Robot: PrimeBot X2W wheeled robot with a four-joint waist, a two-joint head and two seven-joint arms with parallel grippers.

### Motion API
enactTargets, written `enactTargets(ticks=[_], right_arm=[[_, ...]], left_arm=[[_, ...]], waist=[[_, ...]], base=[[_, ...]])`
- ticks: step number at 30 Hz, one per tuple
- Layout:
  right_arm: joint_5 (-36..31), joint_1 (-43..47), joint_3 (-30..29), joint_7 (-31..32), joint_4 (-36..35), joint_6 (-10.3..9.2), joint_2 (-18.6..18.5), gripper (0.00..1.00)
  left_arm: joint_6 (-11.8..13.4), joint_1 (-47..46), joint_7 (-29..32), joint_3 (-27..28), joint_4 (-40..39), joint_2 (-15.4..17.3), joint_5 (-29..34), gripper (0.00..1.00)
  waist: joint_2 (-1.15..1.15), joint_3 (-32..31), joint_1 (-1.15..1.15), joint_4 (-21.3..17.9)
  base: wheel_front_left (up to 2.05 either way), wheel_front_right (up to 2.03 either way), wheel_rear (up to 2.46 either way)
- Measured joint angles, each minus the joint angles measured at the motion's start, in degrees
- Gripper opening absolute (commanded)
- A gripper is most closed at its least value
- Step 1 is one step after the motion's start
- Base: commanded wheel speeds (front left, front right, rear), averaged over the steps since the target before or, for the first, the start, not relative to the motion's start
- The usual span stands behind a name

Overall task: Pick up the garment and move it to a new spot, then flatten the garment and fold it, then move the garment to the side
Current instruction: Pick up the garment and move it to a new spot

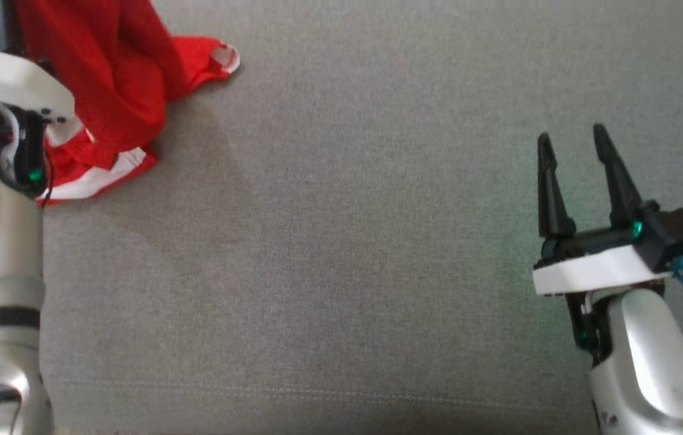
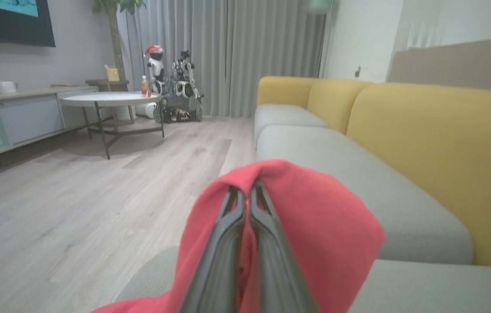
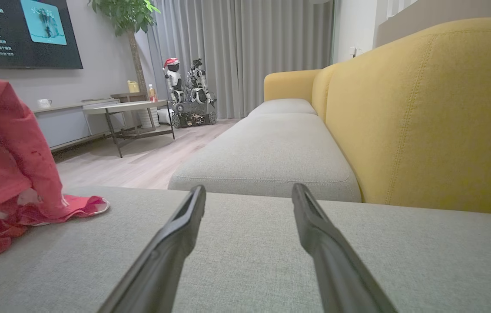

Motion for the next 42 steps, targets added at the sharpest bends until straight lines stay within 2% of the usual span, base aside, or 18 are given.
enactTargets(ticks=[8, 11, 18, 24, 28, 32, 34, 35, 36, 39, 42], right_arm=[[1.78, 1.47, 0.86, 0.00, 0.32, 0.00, 0.00, 1.00], [2.41, 2.20, 1.12, 0.00, 0.62, 0.00, 0.00, 1.00], [3.09, 2.14, 1.74, 0.00, 0.56, 0.00, 0.01, 1.00], [3.99, 1.97, 2.08, 0.00, -0.25, 0.00, 0.02, 1.00], [4.80, 1.74, 1.76, 0.00, -1.25, 0.00, 0.02, 1.00], [6.27, 1.25, 1.30, -0.01, -1.94, 0.00, 0.02, 1.00], [6.81, 0.57, 1.51, 0.00, -2.00, 0.00, 0.02, 1.00], [7.06, 0.29, 1.66, -0.01, -2.14, 0.00, 0.02, 1.00], [7.34, 0.08, 1.82, -0.01, -2.20, 0.00, 0.02, 1.00], [8.13, -0.44, 1.91, -0.01, -2.36, 0.00, 0.01, 1.00], [8.22, -0.42, 1.32, -0.01, -2.68, 0.00, 0.01, 1.00]], left_arm=[[0.21, 6.56, 1.49, 0.03, -12.56, -0.69, -1.43, 0.00], [0.29, 9.53, 4.01, -1.36, -19.25, -2.38, -1.66, 0.00], [0.30, 10.07, 9.32, -5.94, -27.96, -7.13, -3.42, 0.00], [0.85, 8.45, 11.91, -10.09, -29.61, -10.16, -3.83, 0.00], [2.30, 7.02, 12.62, -14.22, -28.61, -11.67, -3.85, 0.00], [5.44, 5.92, 11.74, -19.31, -23.76, -12.38, -5.86, 0.00], [8.14, 5.68, 10.26, -23.68, -21.57, -12.35, -9.62, 0.00], [9.76, 5.47, 9.50, -26.15, -20.50, -12.36, -11.87, 0.26], [11.09, 4.99, 8.98, -28.85, -19.18, -12.37, -13.61, 1.00], [14.02, 3.19, 6.44, -35.12, -16.14, -12.49, -17.68, 1.00], [15.43, 0.29, 3.36, -37.30, -13.23, -12.55, -20.19, 1.00]], waist=[[0.00, -3.38, 0.00, -0.65], [0.00, -4.46, 0.00, -1.57], [0.00, -5.42, 0.00, -4.73], [0.00, -5.47, 0.00, -8.19], [0.00, -5.10, 0.00, -11.44], [0.00, -4.28, 0.00, -14.92], [0.00, -3.77, 0.00, -16.80], [0.00, -3.48, 0.00, -17.74], [0.00, -3.16, 0.00, -18.65], [0.00, -2.17, 0.00, -21.06], [0.00, -0.88, 0.00, -22.33]], base=[[0.00, 0.00, 0.00], [0.00, 0.00, 0.00], [0.00, 0.00, 0.00], [0.00, 0.00, 0.00], [0.00, 0.00, 0.00], [0.00, 0.00, 0.00], [0.00, 0.00, 0.00], [0.00, 0.00, 0.00], [0.00, 0.00, 0.00], [0.00, 0.00, 0.00], [0.00, 0.00, 0.00]])
